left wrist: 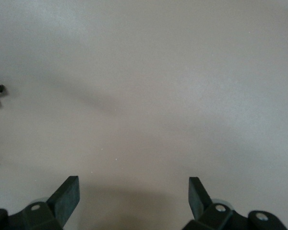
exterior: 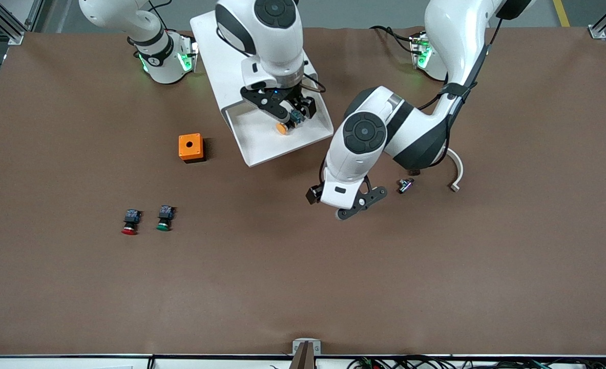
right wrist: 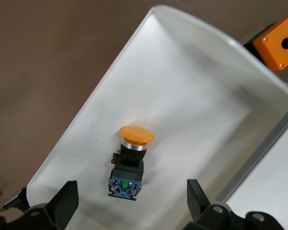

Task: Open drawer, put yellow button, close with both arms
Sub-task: 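Open the right gripper to drop the button in the drawer, then push the drawer closed with the left gripper while the right gripper withdraws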

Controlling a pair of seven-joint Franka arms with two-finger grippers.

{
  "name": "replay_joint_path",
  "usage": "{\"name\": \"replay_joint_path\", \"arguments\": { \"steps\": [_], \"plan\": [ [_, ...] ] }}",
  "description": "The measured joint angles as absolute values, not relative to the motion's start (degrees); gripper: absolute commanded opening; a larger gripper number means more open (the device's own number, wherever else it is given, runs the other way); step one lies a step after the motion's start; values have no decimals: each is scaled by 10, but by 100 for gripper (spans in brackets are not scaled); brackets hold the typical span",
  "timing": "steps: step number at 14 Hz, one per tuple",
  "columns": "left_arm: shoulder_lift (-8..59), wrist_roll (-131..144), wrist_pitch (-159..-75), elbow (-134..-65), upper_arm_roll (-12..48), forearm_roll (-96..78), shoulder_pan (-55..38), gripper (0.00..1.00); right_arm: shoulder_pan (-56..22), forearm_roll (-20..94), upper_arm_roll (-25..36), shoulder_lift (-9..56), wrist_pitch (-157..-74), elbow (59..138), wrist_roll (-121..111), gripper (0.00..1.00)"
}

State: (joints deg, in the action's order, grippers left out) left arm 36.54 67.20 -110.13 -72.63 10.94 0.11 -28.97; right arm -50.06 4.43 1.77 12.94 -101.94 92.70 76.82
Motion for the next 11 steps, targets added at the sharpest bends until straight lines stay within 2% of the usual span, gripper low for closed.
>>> {"name": "replay_joint_path", "arguments": {
  "steps": [4,11],
  "plan": [
    [365,673,-1101,-739,128,1,-297,100,-427,44,22,105,-918,856,606,100],
    [365,676,-1101,-758,143,1,-349,100,-215,42,28,42,-828,846,238,100]
  ]
}}
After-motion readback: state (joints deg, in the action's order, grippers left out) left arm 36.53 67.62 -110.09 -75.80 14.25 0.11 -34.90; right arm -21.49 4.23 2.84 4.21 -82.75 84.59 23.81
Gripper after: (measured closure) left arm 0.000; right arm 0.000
